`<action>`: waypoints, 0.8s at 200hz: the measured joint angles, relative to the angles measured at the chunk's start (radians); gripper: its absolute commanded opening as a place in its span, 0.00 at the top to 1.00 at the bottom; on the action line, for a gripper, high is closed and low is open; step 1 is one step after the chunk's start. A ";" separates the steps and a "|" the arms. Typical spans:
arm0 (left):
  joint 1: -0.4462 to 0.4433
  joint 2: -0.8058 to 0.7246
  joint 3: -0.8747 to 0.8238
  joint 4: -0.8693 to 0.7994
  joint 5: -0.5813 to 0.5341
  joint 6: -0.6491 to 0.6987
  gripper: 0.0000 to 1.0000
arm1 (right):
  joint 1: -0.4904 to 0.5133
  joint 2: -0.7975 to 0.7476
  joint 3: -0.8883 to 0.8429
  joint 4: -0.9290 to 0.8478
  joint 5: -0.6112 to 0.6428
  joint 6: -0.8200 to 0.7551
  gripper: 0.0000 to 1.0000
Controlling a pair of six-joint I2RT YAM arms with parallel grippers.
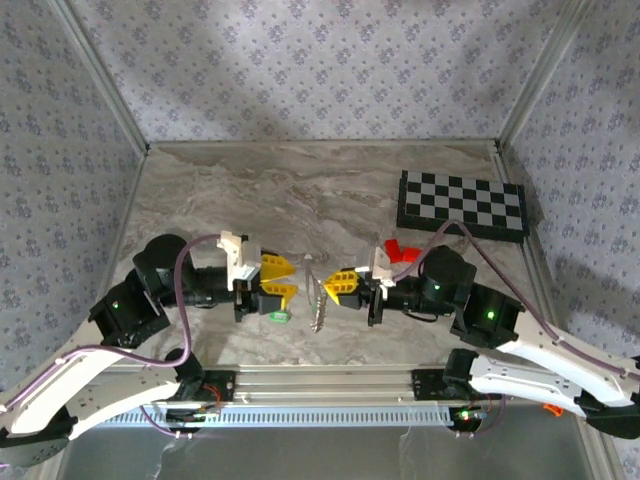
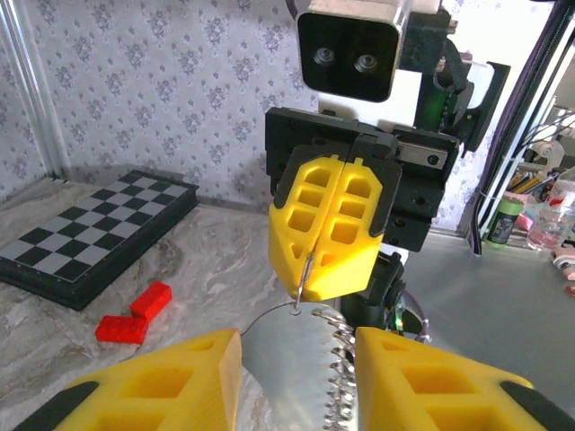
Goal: Put the keys on the keyring
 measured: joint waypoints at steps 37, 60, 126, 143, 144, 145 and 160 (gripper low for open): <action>0.000 0.035 -0.010 0.072 0.048 -0.027 0.72 | 0.000 -0.001 -0.041 0.136 -0.018 0.055 1.00; -0.003 0.054 -0.021 0.108 0.072 -0.039 0.74 | 0.000 -0.001 -0.064 0.204 -0.022 0.082 1.00; -0.009 0.065 -0.030 0.187 0.097 -0.058 0.77 | 0.000 0.011 -0.076 0.309 -0.037 0.121 1.00; -0.013 0.078 -0.030 0.201 0.100 -0.058 0.78 | 0.000 0.014 -0.076 0.316 -0.042 0.127 1.00; -0.013 0.080 -0.030 0.201 0.101 -0.058 0.78 | 0.000 0.014 -0.076 0.316 -0.042 0.126 1.00; -0.013 0.080 -0.030 0.202 0.101 -0.058 0.78 | 0.000 0.014 -0.076 0.316 -0.041 0.127 1.00; -0.012 0.087 -0.030 0.211 0.104 -0.061 0.80 | -0.005 0.013 -0.078 0.320 -0.042 0.127 1.00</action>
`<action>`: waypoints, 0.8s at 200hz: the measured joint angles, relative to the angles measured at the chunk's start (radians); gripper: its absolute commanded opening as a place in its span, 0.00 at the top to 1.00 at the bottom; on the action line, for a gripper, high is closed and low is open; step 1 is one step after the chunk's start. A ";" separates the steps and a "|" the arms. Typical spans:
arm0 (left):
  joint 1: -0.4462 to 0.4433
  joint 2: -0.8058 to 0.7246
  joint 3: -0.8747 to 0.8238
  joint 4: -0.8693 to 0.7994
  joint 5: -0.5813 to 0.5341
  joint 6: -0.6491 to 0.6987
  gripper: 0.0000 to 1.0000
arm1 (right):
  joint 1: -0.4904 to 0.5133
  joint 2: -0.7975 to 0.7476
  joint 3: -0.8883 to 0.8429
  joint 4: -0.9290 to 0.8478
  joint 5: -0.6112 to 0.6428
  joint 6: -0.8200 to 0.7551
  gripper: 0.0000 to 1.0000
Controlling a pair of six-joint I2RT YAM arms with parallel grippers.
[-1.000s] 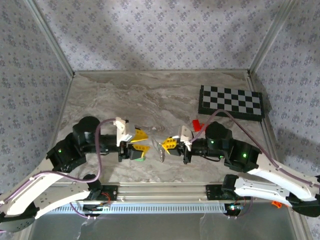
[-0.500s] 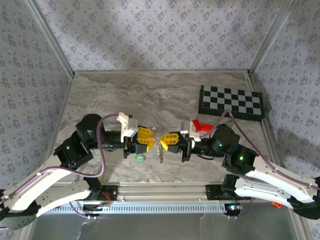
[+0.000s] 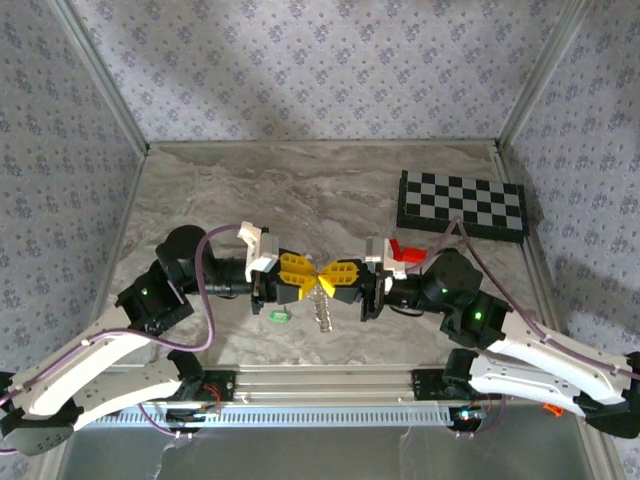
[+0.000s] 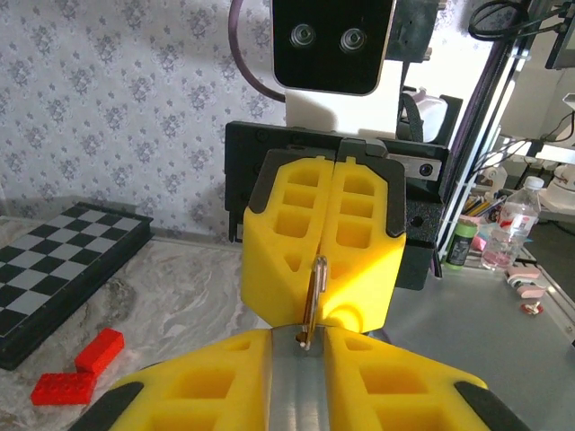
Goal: Put the keys on the keyring
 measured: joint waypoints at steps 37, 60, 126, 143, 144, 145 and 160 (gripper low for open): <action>-0.005 0.002 0.000 0.013 0.002 -0.005 0.88 | -0.002 -0.004 0.000 0.001 0.000 0.000 1.00; -0.006 0.005 0.000 0.017 0.008 -0.008 0.93 | -0.002 -0.005 0.000 0.001 0.000 0.000 1.00; -0.006 0.007 0.000 0.019 0.012 -0.010 0.91 | -0.002 -0.005 -0.011 0.013 -0.001 0.000 1.00; -0.006 0.007 0.000 0.021 0.013 -0.010 0.96 | -0.002 -0.005 -0.011 0.016 -0.001 0.000 1.00; -0.006 0.007 0.000 0.021 0.012 -0.011 0.96 | -0.002 -0.005 -0.011 0.016 -0.001 0.000 1.00; -0.006 0.007 0.000 0.021 0.013 -0.011 0.97 | -0.002 -0.005 -0.011 0.016 -0.002 0.000 1.00; -0.006 0.006 0.000 0.022 0.016 -0.006 1.00 | -0.002 -0.005 -0.011 0.016 -0.003 0.000 1.00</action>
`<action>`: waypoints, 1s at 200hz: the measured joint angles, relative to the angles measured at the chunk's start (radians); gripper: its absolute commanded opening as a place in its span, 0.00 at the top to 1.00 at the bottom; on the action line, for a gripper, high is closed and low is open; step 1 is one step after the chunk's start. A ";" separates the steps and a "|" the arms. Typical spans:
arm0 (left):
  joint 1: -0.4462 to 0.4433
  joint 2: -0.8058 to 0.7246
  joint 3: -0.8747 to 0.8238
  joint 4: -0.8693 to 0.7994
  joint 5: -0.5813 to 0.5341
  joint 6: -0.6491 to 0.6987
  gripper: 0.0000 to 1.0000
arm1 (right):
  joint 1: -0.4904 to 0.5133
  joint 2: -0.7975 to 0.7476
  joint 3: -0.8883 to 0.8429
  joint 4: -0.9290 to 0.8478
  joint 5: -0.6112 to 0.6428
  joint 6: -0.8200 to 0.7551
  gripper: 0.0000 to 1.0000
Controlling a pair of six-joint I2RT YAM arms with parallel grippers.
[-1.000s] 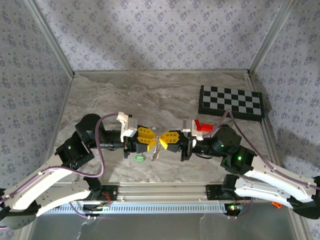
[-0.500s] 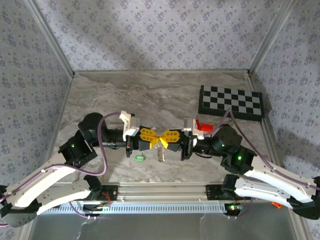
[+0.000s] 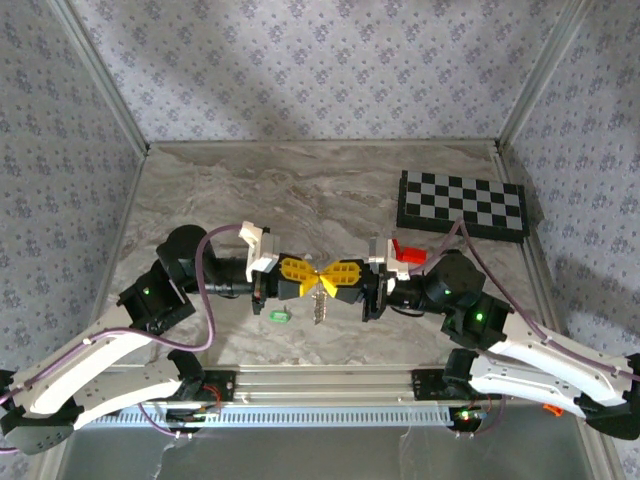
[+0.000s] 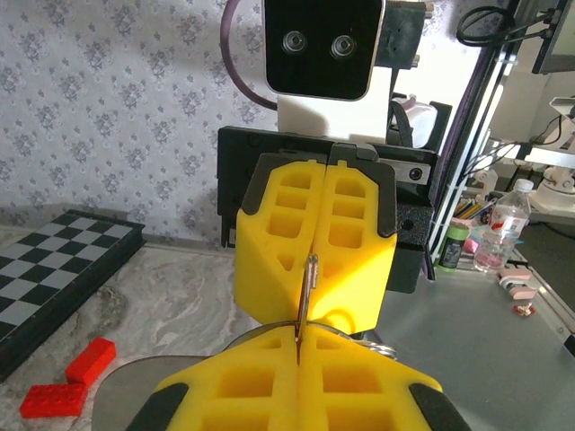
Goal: Put the keys on the keyring
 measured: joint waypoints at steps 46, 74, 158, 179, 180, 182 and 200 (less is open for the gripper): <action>0.000 -0.002 0.000 -0.002 0.002 0.000 1.00 | 0.000 0.000 0.000 -0.001 -0.004 0.000 1.00; 0.000 -0.006 0.001 -0.023 -0.001 0.016 1.00 | 0.000 0.000 0.000 -0.004 -0.005 0.000 0.89; -0.005 0.035 0.105 -0.288 -0.008 0.124 1.00 | 0.026 -0.042 0.135 -0.365 0.077 -0.110 0.63; -0.005 0.049 0.131 -0.364 -0.019 0.158 1.00 | 0.037 -0.059 0.202 -0.472 0.111 -0.140 0.62; -0.005 0.050 0.132 -0.368 -0.022 0.160 1.00 | 0.038 -0.060 0.204 -0.475 0.113 -0.141 0.62; -0.005 0.051 0.134 -0.375 -0.023 0.163 1.00 | 0.039 -0.059 0.209 -0.485 0.117 -0.143 0.62; -0.005 0.062 0.146 -0.424 -0.034 0.185 1.00 | 0.052 -0.064 0.247 -0.552 0.147 -0.160 0.62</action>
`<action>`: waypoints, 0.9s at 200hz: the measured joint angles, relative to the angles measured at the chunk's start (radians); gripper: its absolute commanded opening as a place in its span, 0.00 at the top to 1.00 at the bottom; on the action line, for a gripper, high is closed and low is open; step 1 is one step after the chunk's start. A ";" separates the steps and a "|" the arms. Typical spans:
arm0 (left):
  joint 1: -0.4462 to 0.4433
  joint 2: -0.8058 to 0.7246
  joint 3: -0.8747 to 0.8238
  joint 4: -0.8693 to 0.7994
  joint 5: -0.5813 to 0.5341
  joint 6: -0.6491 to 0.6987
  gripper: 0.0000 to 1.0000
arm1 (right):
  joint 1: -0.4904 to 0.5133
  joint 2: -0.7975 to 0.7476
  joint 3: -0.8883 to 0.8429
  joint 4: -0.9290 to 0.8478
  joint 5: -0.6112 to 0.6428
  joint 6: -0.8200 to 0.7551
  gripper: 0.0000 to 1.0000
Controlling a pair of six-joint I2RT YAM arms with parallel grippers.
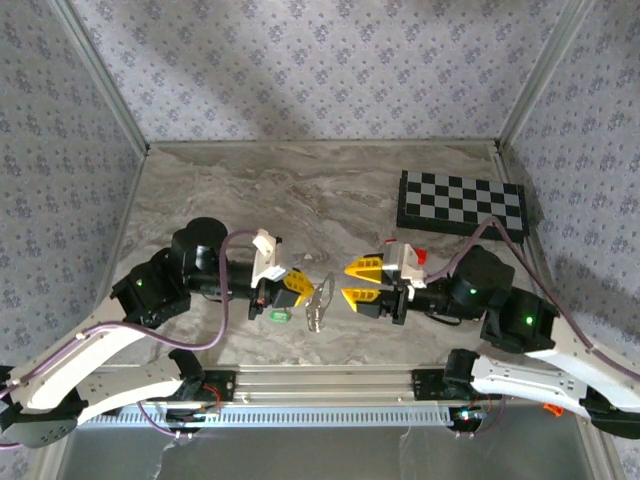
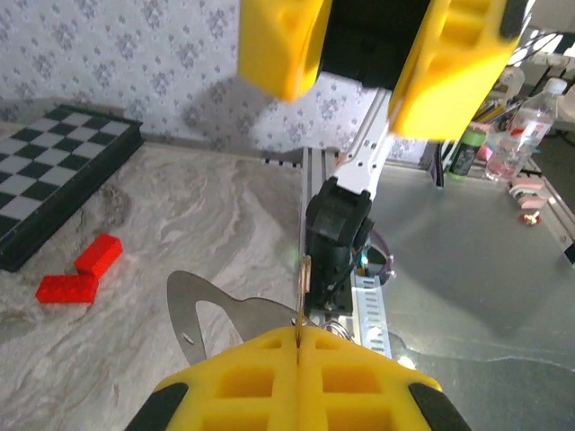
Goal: Put the keys on the keyring
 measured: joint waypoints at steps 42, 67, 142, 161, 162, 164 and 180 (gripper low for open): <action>0.000 0.019 0.009 -0.061 -0.023 0.032 1.00 | 0.063 0.070 0.070 -0.117 0.070 -0.033 0.59; 0.000 0.019 0.010 -0.077 -0.031 0.042 1.00 | 0.090 0.144 0.103 -0.153 0.103 -0.055 0.53; 0.000 0.019 0.010 -0.080 -0.042 0.051 1.00 | 0.095 0.217 0.154 -0.201 0.173 -0.077 0.59; 0.000 0.019 0.010 -0.080 -0.042 0.051 1.00 | 0.095 0.219 0.154 -0.202 0.180 -0.080 0.64; 0.000 0.019 0.010 -0.080 -0.042 0.051 1.00 | 0.095 0.219 0.154 -0.202 0.180 -0.079 0.64; 0.000 0.019 0.010 -0.080 -0.042 0.051 1.00 | 0.095 0.220 0.154 -0.202 0.181 -0.078 0.64; -0.001 0.019 0.010 -0.080 -0.042 0.051 1.00 | 0.095 0.231 0.156 -0.205 0.180 -0.079 0.65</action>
